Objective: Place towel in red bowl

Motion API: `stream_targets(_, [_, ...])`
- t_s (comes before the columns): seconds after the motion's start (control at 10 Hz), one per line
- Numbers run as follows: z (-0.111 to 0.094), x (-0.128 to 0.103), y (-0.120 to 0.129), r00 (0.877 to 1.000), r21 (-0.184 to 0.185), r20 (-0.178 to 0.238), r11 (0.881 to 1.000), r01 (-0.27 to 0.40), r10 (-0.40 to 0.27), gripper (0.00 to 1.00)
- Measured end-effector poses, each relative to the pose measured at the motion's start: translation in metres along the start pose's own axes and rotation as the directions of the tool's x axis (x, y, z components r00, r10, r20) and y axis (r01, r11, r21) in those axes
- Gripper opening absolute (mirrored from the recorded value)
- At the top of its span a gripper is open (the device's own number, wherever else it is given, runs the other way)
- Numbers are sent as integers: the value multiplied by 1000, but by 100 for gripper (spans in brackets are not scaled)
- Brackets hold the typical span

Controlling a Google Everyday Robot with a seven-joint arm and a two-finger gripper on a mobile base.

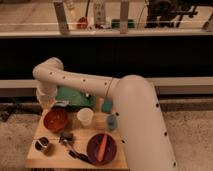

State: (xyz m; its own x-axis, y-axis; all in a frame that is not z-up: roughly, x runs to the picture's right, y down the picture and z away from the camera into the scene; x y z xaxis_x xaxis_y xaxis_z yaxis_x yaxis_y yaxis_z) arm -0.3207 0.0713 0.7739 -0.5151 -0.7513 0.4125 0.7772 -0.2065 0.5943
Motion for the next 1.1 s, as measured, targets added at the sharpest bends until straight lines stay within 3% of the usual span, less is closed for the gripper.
stream_targets(0.3, [1,-2,-2,1000,26,10,1000,8,-8,1])
stream_targets(1.1, [2,-2,7,1000,55,25,998,7,-8,1])
